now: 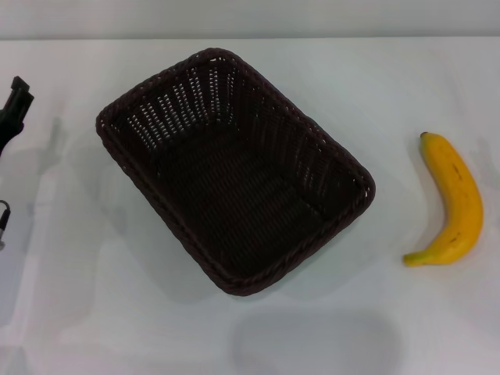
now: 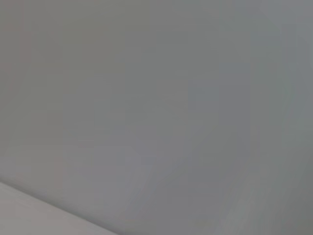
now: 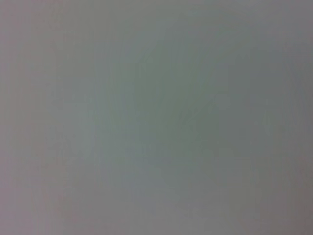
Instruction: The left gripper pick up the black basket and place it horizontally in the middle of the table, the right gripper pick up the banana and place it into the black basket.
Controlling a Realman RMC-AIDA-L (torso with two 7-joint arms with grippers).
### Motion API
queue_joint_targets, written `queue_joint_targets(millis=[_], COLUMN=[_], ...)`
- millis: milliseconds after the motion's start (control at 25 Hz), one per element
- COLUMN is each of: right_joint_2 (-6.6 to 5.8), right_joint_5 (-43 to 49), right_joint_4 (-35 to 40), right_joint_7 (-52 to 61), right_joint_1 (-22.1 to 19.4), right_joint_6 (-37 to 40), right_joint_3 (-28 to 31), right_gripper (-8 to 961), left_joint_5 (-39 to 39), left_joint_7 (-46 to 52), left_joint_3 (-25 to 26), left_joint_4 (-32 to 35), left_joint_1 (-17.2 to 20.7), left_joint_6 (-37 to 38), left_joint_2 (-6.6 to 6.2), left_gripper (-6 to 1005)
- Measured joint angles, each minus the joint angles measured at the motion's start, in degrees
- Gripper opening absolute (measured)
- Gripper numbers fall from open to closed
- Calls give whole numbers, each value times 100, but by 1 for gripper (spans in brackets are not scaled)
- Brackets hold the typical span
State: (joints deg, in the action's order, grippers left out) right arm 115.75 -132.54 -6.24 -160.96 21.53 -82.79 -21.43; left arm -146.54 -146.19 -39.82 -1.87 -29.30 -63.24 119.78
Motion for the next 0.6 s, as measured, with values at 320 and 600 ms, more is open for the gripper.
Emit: queue_joint_targets(millis=[320,600], right_joint_2=[2,9], right_joint_5=[0,5], right_joint_4=[-29,-57], right_joint_7=[3,9], right_joint_1=[0,-48], right_joint_6=[-10,-168], right_joint_3=[-2,-2], right_gripper=[872,872], left_joint_5=[3,-21], left_joint_7=[-29,5], left_joint_3=[0,26], left_joint_4=[4,19], left_joint_1=[9,-2], left_joint_6=[-21,-48], left_joint_2=[-11,-10], left_gripper=[863,862])
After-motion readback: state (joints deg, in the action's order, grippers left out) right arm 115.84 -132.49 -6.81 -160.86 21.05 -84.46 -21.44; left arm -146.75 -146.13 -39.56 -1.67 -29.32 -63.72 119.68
